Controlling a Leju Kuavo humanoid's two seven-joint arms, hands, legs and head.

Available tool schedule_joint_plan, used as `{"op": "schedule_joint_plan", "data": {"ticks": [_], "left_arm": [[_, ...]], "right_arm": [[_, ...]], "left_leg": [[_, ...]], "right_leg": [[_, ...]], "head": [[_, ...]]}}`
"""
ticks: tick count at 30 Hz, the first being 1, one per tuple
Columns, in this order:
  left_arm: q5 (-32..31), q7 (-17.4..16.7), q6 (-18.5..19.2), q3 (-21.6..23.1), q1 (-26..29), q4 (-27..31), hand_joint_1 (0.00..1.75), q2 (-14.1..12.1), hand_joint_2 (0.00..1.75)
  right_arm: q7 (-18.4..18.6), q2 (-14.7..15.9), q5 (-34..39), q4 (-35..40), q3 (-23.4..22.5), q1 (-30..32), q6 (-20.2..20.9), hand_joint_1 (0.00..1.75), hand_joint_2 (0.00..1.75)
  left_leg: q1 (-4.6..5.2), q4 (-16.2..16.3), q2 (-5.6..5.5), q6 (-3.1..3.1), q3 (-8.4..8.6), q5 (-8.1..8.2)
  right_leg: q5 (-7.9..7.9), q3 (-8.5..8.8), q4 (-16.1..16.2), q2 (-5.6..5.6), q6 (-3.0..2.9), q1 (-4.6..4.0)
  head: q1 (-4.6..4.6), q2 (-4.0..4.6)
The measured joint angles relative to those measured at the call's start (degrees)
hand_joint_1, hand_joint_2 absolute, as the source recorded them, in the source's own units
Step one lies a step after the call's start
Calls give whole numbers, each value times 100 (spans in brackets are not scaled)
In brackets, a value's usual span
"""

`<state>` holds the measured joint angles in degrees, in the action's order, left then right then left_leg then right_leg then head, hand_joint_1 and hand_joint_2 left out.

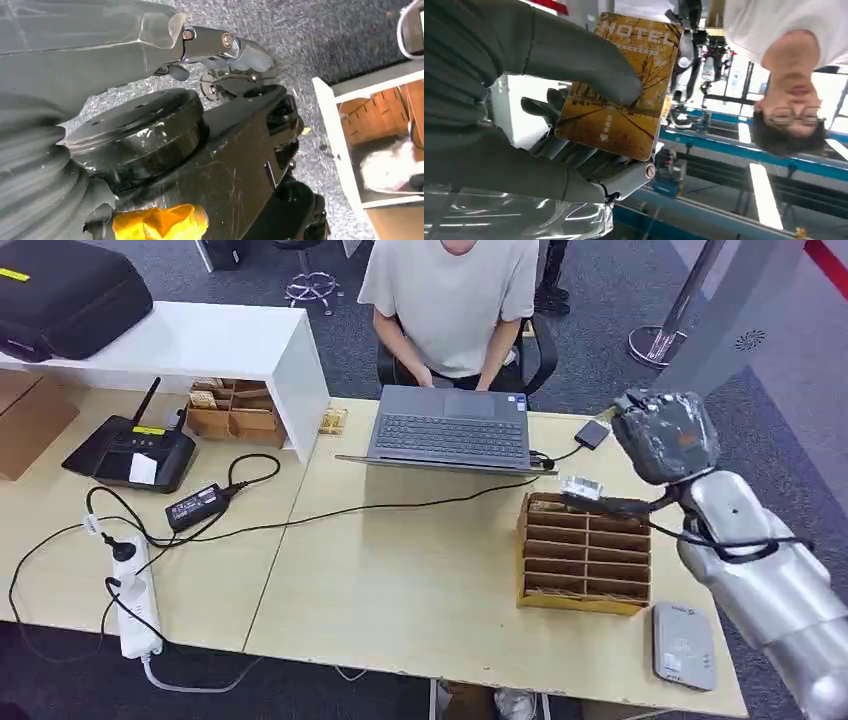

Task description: Pass the card to the sensor for recognition and then transmit it.

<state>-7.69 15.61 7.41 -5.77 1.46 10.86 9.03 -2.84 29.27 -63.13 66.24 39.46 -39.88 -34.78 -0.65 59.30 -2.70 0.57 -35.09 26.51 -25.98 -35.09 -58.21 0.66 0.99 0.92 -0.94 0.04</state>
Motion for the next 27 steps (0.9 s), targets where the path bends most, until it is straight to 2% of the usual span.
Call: {"op": "schedule_joint_plan", "data": {"ticks": [3, 6, 11, 15, 17, 18, 19, 20, 21, 22, 24, 27], "left_arm": [[42, -105, -157, -63, 24, -17, 0, 15, 175], [44, -142, -177, -100, 25, -20, 0, 13, 175], [48, -155, -177, -125, 20, -20, 0, 15, 175], [48, -155, -177, -125, 19, -20, 0, 15, 175], [213, -122, -146, -144, -3, -20, 0, 20, 175], [431, -308, -124, -227, -134, -5, 0, 24, 175], [613, -745, -194, -295, -319, 48, 0, 37, 175], [823, -1252, -310, -370, -593, 156, 0, 37, 175], [993, -1527, -369, -435, -873, 234, 0, 35, 175], [1150, -1626, -402, -527, -1102, 280, 0, 24, 175], [1291, -1660, -389, -684, -1289, 336, 0, 2, 175], [1386, -1471, -338, -798, -1202, 407, 0, -24, 175]], "right_arm": [[-68, 299, -240, 695, -739, 1230, -316, 175, 175], [-107, 436, -360, 1139, -1261, 1898, -305, 175, 175], [-136, 530, -389, 1461, -1625, 2205, -257, 175, 175], [-138, 563, -402, 1570, -1728, 2298, -240, 175, 175], [-374, 561, -266, 1605, -1763, 2313, -220, 175, 175], [-618, 464, -246, 1586, -1718, 2196, -129, 175, 175], [-689, 248, -352, 1467, -1607, 1950, -69, 175, 175], [-643, 5, -424, 1244, -1437, 1644, -82, 175, 175], [-588, -179, -435, 1073, -1286, 1420, -128, 175, 175], [-553, -375, -424, 951, -1113, 1296, -234, 175, 175], [-538, -523, -419, 865, -924, 1255, -388, 175, 175], [-588, -556, -485, 893, -954, 1413, -456, 175, 175]], "left_leg": [[2, -1, 4, -11, 0, 20], [3, -2, 34, -4, 4, 33], [3, -1, 62, 1, 17, 38], [3, -1, 62, 2, 18, 37], [2, -2, 62, 3, 13, 36], [2, -5, 62, 7, 8, 29], [0, -4, 81, 19, 7, 16], [-4, -4, 100, 22, -4, 5], [-7, -5, 105, 34, -3, -6], [-5, -4, 93, 32, 4, -7], [-10, -4, 62, 36, 5, -16], [-9, -3, 67, 47, 2, -23]], "right_leg": [[-11, 9, 0, 1, 4, 3], [-12, 0, 0, 34, 1, 7], [-12, 0, 0, 58, 1, 6], [-12, 1, -3, 57, 0, 6], [-11, 4, -7, 57, -1, 6], [-8, 4, -9, 57, -4, 5], [11, -16, -13, 70, -23, 2], [28, -36, -13, 90, -28, -2], [36, -38, -13, 97, -31, -2], [30, -29, -17, 86, -27, -2], [29, -22, -25, 62, -29, -6], [30, -31, -25, 69, -31, -6]], "head": [[-2, 0], [-2, 0], [-2, 0], [-2, 0], [-4, 0], [-4, 0], [-7, 0], [-6, 0], [-2, 0], [9, 0], [7, 0], [4, 0]]}}
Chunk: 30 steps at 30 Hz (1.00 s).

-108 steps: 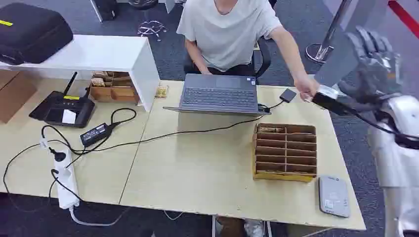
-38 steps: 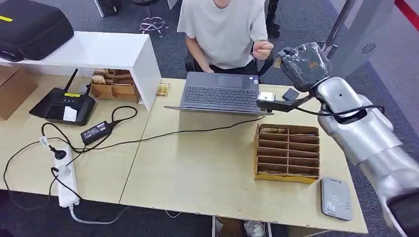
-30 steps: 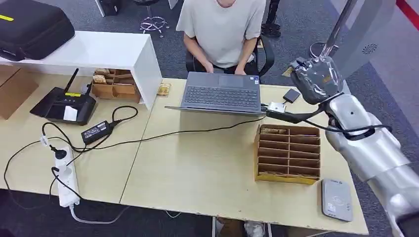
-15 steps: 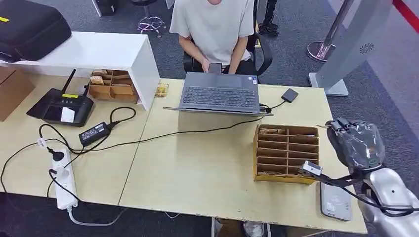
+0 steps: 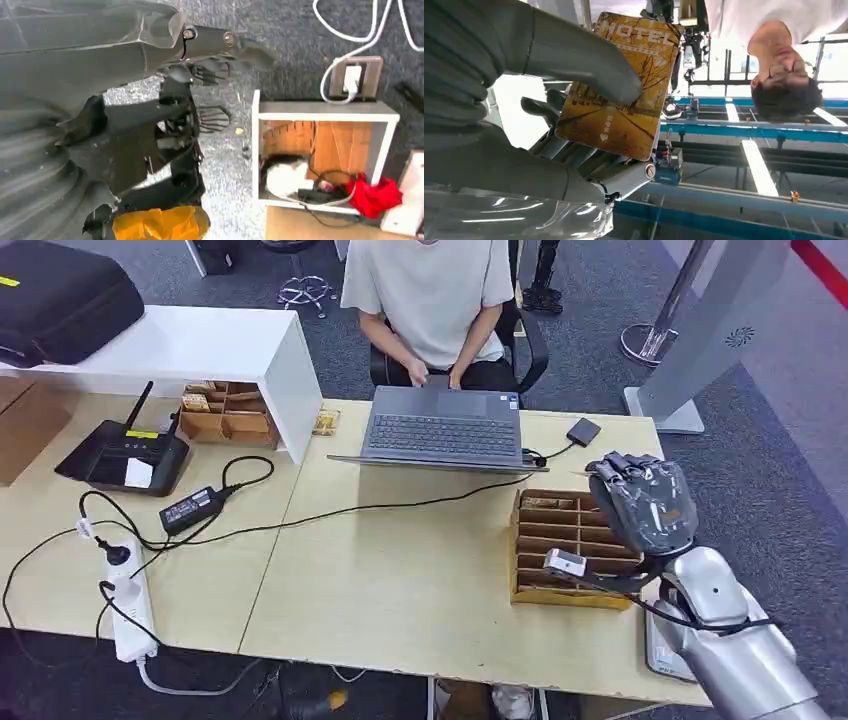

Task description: Pass the card to the sensor for recognition and then transmit it.

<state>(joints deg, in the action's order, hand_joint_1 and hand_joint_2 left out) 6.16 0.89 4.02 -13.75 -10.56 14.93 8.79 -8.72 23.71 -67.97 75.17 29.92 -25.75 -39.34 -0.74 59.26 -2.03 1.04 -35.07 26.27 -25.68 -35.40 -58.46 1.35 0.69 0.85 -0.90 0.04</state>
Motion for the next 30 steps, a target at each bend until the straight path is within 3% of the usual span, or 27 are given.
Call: {"op": "schedule_joint_plan", "data": {"ticks": [4, 9, 18, 30], "left_arm": [[96, 153, -7, -70, 5, 50, 0, -61, 175], [186, 234, -22, -81, 61, 61, 0, -88, 175], [232, 311, -39, -83, 204, 100, 0, -188, 175], [243, 273, 61, -81, 231, 107, 0, -245, 175]], "right_arm": [[-326, -96, -193, 129, -346, 519, -13, 175, 175], [-710, -267, -492, 381, -1133, 1285, -26, 175, 175], [-876, -512, -721, 715, -2459, 2350, -26, 175, 175], [-940, -627, -724, 791, -2770, 2519, -26, 175, 175]], "left_leg": [[3, -2, -4, -16, -1, 16], [3, -2, -1, -12, -2, 29], [8, -2, 4, -22, -1, 37], [8, -2, 8, -22, 1, 37]], "right_leg": [[-10, 1, 1, -5, -1, 2], [-20, 3, 5, -8, -2, 2], [-26, 4, 5, -6, 3, 5], [-25, 5, 4, -2, 3, 5]], "head": [[4, 0], [4, 0], [2, 0], [2, 0]]}}
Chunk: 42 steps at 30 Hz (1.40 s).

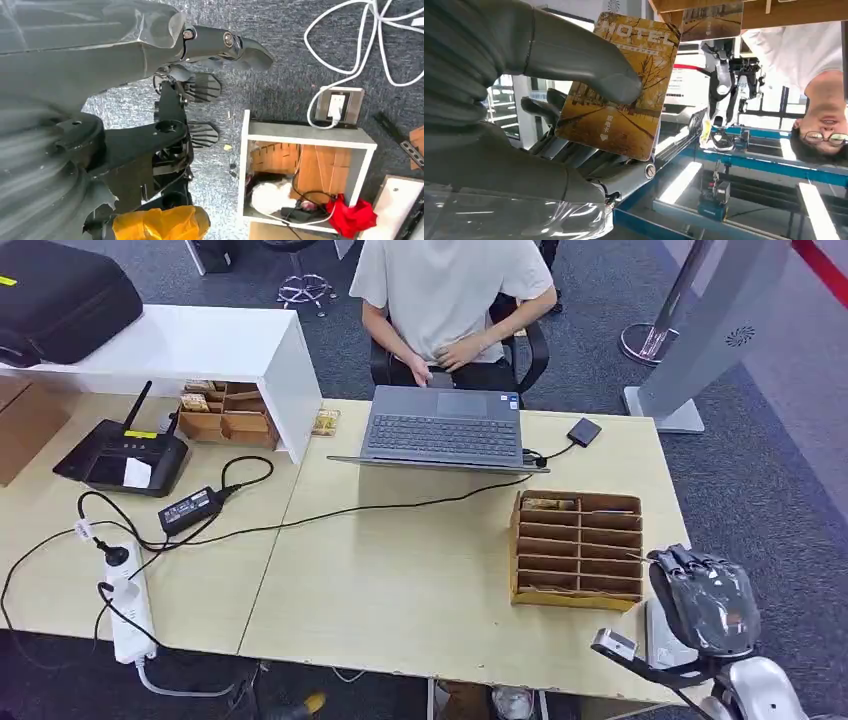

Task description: Pass the card to the sensor for recognition and then transmit it.

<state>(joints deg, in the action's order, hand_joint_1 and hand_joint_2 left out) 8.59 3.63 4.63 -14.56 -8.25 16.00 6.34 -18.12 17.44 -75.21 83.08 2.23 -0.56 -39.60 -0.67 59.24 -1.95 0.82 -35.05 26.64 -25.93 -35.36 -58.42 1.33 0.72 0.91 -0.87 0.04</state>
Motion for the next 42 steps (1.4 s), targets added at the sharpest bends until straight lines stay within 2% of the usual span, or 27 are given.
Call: {"op": "schedule_joint_plan", "data": {"ticks": [29, 37, 42], "left_arm": [[-48, -188, 205, 2, 88, 0, 0, -92, 175], [-37, -179, 240, 2, 121, 0, 0, -105, 175], [-46, -153, 299, 7, 198, 0, 0, -149, 175]], "right_arm": [[70, -114, -144, -135, 20, -21, 0, 175, 175], [437, -125, -446, -254, 4, 114, 0, 175, 175], [551, -127, -616, -376, -337, 300, 0, 175, 175]], "left_leg": [[0, 0, 0, 0, 0, 0], [1, 0, -1, 0, 0, 1], [1, 0, 2, 2, 1, 7]], "right_leg": [[-1, 0, 0, 1, 0, 0], [-1, 0, 2, 0, 1, 0], [-4, -1, 2, 2, 3, 1]], "head": [[2, 0], [2, 0], [2, 0]]}}
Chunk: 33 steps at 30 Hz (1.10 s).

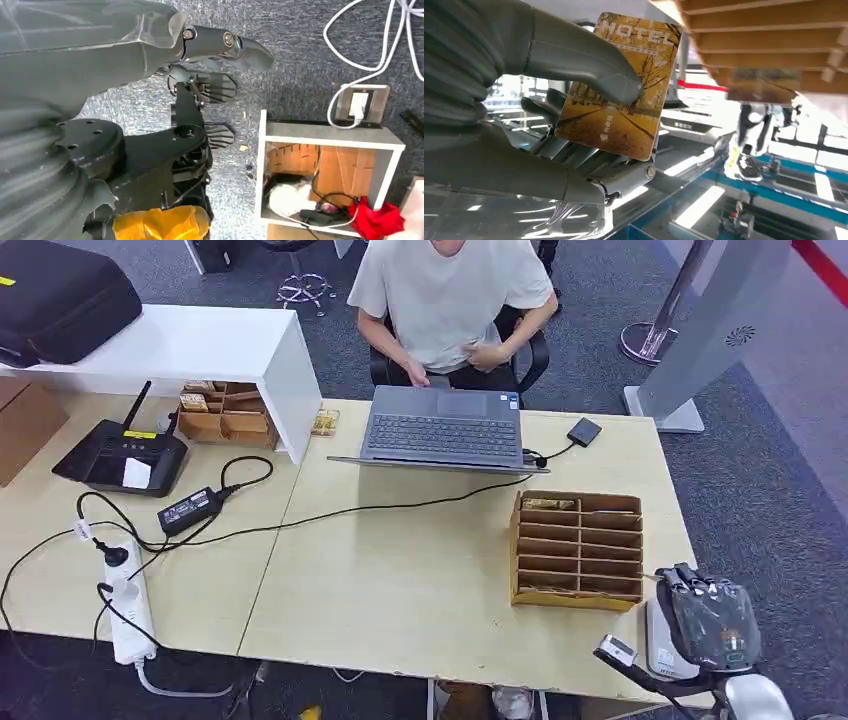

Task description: Pass the card to the sensor for recognition and then transmit it.

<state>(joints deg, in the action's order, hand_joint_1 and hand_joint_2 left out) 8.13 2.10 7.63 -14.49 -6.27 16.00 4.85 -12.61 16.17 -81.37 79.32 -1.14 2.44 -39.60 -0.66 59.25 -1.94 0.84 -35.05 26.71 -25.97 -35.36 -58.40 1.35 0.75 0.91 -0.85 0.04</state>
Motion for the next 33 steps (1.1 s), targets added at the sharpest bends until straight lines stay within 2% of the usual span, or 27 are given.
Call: {"op": "schedule_joint_plan", "data": {"ticks": [8, 12, 33], "left_arm": [[-44, -2, 7, 7, 49, 0, 0, -55, 175], [-48, -2, 4, 7, 56, 0, 0, -70, 175], [-118, -28, 105, 11, 60, 2, 0, -101, 175]], "right_arm": [[41, 0, -192, -258, -579, 77, 0, 175, 175], [44, -2, -192, -330, -697, 88, 0, 175, 175], [68, -46, -190, -492, -780, 185, 0, 175, 175]], "left_leg": [[0, 0, 1, 0, 1, 0], [0, 0, 1, 0, 1, 0], [0, 0, 0, 0, 2, 0]], "right_leg": [[0, 0, 0, 0, 0, 0], [0, 1, 0, 0, 0, 0], [-1, 1, 0, 0, 0, 0]], "head": [[0, 0], [0, 0], [-2, 0]]}}
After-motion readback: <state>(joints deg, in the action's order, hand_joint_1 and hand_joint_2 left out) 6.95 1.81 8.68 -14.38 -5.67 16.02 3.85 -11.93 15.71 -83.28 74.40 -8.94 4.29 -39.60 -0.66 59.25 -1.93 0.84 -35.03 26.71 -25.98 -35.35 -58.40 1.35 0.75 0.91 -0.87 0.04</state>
